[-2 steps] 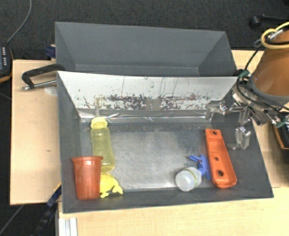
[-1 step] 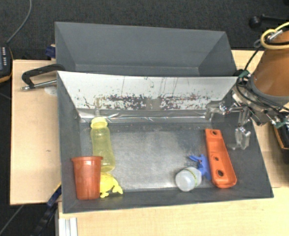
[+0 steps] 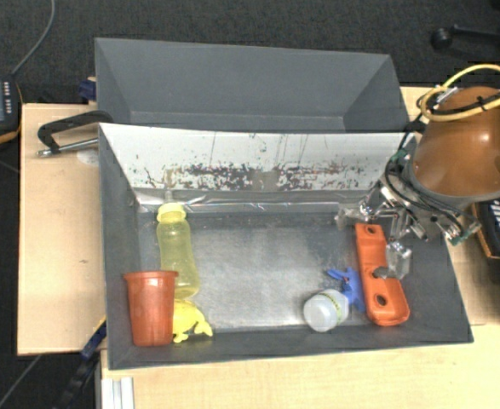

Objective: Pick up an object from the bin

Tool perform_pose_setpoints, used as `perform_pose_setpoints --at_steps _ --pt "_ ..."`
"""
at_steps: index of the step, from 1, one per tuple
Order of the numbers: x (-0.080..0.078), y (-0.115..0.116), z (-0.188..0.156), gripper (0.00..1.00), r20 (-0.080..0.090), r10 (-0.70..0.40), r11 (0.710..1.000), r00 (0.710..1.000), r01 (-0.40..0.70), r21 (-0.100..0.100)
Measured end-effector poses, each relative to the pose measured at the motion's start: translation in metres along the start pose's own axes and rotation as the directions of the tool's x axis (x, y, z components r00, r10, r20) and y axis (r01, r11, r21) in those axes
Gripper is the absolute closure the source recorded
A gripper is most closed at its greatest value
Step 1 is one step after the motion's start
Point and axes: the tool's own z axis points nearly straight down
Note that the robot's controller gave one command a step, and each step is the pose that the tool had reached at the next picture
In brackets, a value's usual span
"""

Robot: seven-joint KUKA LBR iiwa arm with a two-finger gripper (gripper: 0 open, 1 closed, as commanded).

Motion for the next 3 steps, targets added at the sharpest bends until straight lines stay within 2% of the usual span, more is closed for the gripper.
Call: perform_pose_setpoints --at_steps 1,2,3 --pt "0.004 -0.004 0.042 0.00 0.002 -0.150 0.989 0.989 0.150 0.002" --pt "-0.011 0.000 0.079 1.00 0.003 -0.386 0.923 0.923 0.386 0.001" --pt "-0.011 0.000 0.079 1.00 0.003 -0.386 0.923 0.923 0.386 0.001"
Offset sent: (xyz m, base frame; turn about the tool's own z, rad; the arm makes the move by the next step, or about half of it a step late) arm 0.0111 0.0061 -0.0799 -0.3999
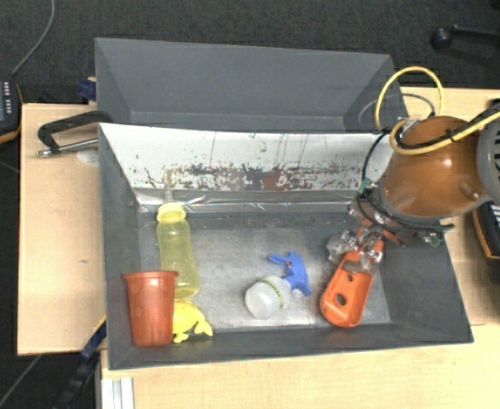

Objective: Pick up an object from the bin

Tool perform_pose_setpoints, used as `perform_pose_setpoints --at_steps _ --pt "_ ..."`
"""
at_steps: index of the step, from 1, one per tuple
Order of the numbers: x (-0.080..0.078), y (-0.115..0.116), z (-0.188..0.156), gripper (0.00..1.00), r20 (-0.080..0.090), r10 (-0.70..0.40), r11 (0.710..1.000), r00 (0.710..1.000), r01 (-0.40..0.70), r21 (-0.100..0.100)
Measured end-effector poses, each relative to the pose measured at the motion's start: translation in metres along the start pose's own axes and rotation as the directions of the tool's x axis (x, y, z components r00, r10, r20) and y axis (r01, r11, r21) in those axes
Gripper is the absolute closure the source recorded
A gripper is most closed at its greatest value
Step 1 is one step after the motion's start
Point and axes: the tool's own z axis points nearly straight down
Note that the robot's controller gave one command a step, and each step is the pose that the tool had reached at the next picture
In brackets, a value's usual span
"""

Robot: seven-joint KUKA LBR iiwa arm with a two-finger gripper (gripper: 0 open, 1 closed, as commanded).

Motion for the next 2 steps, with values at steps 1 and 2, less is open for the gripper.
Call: perform_pose_setpoints --at_steps 1,2 --pt "0.004 0.002 -0.031 1.00 -0.001 -0.001 1.000 1.000 0.001 -0.007" --pt "-0.004 -0.006 -0.060 1.00 0.006 -0.001 1.000 1.000 0.001 0.009"
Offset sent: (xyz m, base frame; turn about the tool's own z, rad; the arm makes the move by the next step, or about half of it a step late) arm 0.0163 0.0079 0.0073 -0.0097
